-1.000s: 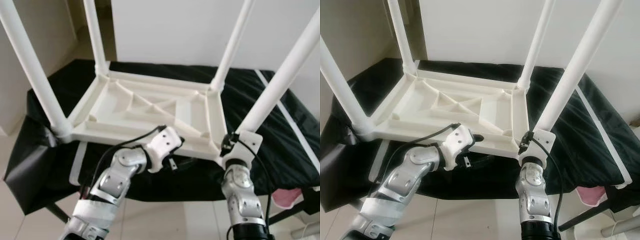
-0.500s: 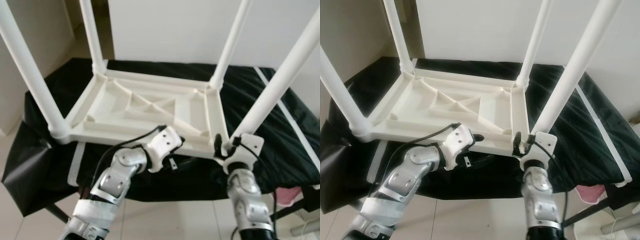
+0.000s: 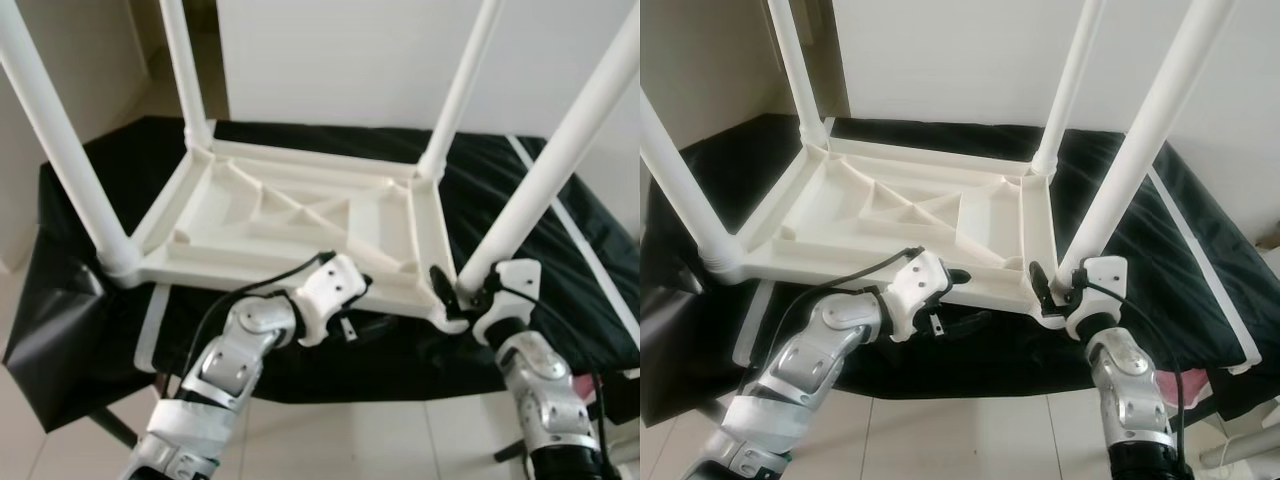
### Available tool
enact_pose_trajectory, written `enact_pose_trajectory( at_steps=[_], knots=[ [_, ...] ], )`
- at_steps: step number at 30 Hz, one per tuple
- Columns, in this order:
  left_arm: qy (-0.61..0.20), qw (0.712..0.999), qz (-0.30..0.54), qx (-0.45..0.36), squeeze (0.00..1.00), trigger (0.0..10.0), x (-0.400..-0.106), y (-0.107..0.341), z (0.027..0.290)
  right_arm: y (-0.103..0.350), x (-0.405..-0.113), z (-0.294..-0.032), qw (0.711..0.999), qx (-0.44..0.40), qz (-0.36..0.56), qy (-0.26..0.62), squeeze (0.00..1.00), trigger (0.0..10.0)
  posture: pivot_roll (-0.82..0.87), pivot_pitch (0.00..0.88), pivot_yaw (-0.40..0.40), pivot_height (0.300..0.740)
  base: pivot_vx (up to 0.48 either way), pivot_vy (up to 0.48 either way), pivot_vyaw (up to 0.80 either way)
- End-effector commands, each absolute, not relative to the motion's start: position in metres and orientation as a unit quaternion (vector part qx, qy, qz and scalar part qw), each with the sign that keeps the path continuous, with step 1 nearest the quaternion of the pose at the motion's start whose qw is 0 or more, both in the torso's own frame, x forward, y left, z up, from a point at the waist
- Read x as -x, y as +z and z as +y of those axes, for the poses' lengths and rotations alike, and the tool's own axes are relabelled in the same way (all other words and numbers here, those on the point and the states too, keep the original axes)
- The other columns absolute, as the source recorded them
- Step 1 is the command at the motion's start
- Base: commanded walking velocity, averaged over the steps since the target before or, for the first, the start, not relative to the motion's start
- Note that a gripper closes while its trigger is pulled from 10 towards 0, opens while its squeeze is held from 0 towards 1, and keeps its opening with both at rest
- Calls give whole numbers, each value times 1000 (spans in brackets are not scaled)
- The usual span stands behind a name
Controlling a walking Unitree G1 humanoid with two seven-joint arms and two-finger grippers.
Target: Building children table
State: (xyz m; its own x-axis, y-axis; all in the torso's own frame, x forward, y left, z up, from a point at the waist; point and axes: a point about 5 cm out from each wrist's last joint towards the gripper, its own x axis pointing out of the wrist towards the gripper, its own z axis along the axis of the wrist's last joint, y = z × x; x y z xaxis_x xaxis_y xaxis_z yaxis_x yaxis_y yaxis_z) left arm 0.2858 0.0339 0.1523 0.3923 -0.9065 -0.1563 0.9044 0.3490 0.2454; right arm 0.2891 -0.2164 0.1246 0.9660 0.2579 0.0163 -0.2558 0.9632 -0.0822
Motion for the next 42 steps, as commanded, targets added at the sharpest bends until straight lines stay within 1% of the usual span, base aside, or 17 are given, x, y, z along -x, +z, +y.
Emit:
enact_pose_trajectory(
  at_steps=[1, 4, 5, 6, 12, 19, 20, 27, 29, 30, 33, 34, 36, 38, 40, 41, 42],
  knots=[
    [-533, 833, -10, -150, 0, 10000, -289, 153, 34, 123, -290, -217, 988, 44, -8, 147, 0, 10000, -18, 0, -62, 740, 0, 0, 0],
    [-531, 834, -11, -151, 0, 10000, -289, 154, 34, 123, -292, -219, 985, 55, -3, 163, 0, 10000, -9, 0, -66, 740, 0, 0, 0],
    [-529, 835, -12, -151, 0, 10000, -289, 155, 35, 122, -293, -221, 984, 59, 2, 170, 0, 3255, -4, 0, -68, 740, 0, 0, 0],
    [-526, 837, -13, -152, 0, 10000, -290, 156, 36, 120, -293, -222, 982, 59, 6, 179, 0, 0, 1, 0, -70, 740, 0, 0, 0],
    [-521, 840, -11, -153, 0, 10000, -290, 155, 39, 111, -288, -226, 980, 58, 22, 191, 0, 0, 0, 0, -60, 740, 0, 0, 0],
    [-520, 841, -12, -151, 0, 10000, -291, 156, 38, 97, -279, -234, 983, 47, 45, 172, 0, 0, -15, 0, -52, 740, 0, 0, 0],
    [-521, 840, -13, -151, 0, 10000, -291, 156, 37, 97, -278, -235, 984, 45, 46, 165, 0, 10000, -22, 0, -51, 740, 0, 0, 0],
    [-524, 838, -13, -151, 0, 10000, -291, 155, 36, 92, -279, -233, 991, 43, 66, 112, 0, 10000, -33, 0, -43, 740, 0, 0, 0],
    [-526, 837, -14, -152, 0, 10000, -290, 154, 35, 86, -282, -231, 995, 19, 84, 45, 0, 10000, -36, 0, -43, 740, 0, 0, 0],
    [-526, 837, -14, -152, 0, 10000, -290, 154, 35, 86, -282, -231, 995, 19, 84, 45, 0, 10000, -36, 0, -43, 740, 0, 0, 0],
    [-530, 835, -13, -148, 0, 10000, -288, 154, 33, 77, -281, -217, 994, -20, 103, -26, 0, 10000, -40, 0, -45, 740, 0, 0, 0],
    [-530, 835, -13, -148, 0, 10000, -288, 154, 33, 77, -281, -217, 994, -20, 103, -26, 0, 10000, -40, 0, -45, 740, 0, 0, 0],
    [-530, 835, -12, -147, 0, 10000, -288, 153, 32, 74, -279, -207, 991, -44, 109, -71, 0, 10000, -41, 0, -48, 740, 0, 0, 0],
    [-530, 835, -13, -146, 0, 10000, -288, 153, 32, 73, -277, -202, 988, -55, 111, -93, 0, 10000, -41, 0, -48, 740, 0, 0, 0],
    [-530, 835, -13, -146, 0, 10000, -288, 153, 32, 73, -277, -202, 988, -55, 111, -93, 0, 10000, -41, 0, -48, 740, 0, 0, 0],
    [-531, 835, -12, -144, 0, 10000, -288, 153, 31, 73, -271, -198, 975, -75, 116, -176, 0, 10000, -41, 0, -61, 740, 0, 0, 0],
    [-531, 835, -12, -144, 0, 10000, -288, 153, 31, 73, -271, -198, 975, -75, 116, -176, 0, 10000, -41, 0, -61, 740, 0, 0, 0]
  ],
)
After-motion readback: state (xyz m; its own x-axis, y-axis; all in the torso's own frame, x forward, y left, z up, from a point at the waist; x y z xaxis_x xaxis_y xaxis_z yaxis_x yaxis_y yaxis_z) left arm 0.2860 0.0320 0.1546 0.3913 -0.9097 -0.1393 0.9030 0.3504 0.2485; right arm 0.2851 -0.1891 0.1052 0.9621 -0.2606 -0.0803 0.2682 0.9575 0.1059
